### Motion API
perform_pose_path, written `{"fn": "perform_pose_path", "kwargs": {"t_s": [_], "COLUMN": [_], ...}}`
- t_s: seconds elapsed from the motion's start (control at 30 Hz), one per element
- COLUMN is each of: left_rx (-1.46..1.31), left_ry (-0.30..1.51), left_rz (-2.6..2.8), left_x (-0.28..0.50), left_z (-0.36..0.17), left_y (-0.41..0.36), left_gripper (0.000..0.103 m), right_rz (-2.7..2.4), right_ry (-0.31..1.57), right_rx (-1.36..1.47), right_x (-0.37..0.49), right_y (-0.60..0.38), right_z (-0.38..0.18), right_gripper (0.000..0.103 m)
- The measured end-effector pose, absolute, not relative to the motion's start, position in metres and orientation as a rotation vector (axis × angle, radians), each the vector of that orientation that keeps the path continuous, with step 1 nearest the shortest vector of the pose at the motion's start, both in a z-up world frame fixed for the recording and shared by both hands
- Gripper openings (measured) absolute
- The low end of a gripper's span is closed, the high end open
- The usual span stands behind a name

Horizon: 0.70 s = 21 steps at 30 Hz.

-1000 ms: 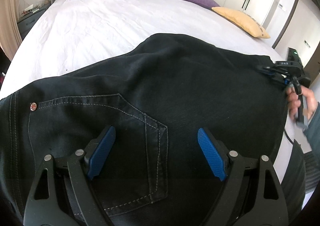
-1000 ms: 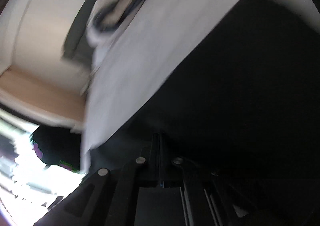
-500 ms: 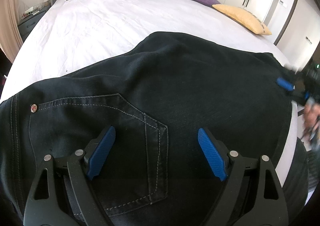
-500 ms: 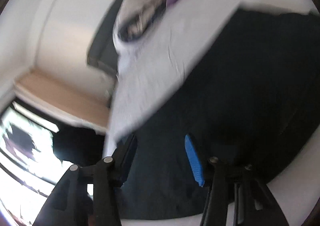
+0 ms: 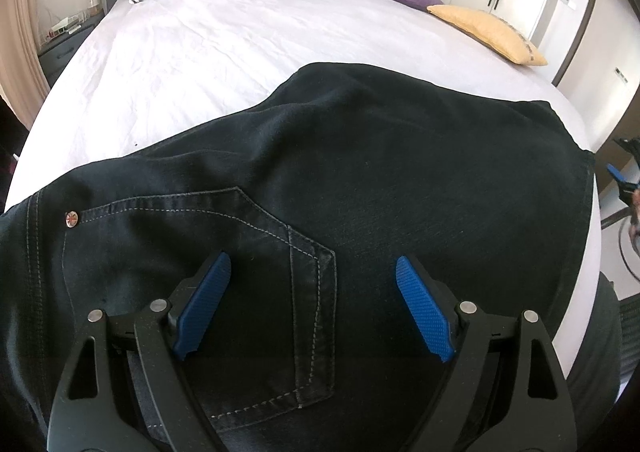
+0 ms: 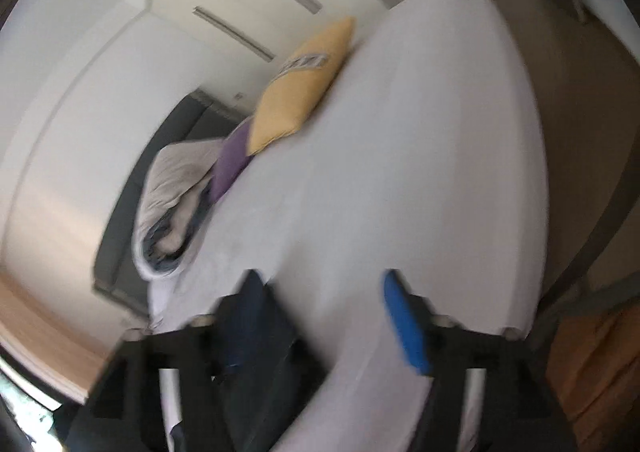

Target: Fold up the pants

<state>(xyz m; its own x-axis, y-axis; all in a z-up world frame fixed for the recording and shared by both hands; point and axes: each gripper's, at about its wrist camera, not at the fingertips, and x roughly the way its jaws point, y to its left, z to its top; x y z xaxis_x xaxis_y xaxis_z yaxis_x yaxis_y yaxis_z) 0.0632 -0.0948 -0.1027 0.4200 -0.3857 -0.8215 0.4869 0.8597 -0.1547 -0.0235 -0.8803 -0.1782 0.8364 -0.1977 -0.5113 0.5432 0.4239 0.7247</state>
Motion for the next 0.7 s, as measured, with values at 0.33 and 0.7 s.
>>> {"fn": "perform_pose_path", "kwargs": {"t_s": [0.33, 0.7], "left_rx": [0.050, 0.055], "left_ry": [0.932, 1.017], "left_rz": [-0.612, -0.747], "left_x": [0.053, 0.086], "left_z": [-0.051, -0.077], "left_y": [-0.124, -0.226], "left_gripper": [0.085, 0.085], "right_rz": [-0.346, -0.330], "right_ry": [0.542, 0.527], "right_rx": [1.196, 1.292], "right_x": [0.036, 0.011], "right_y": [-0.819, -0.852], "right_z": [-0.228, -0.225], "right_gripper": [0.070, 0.071]}}
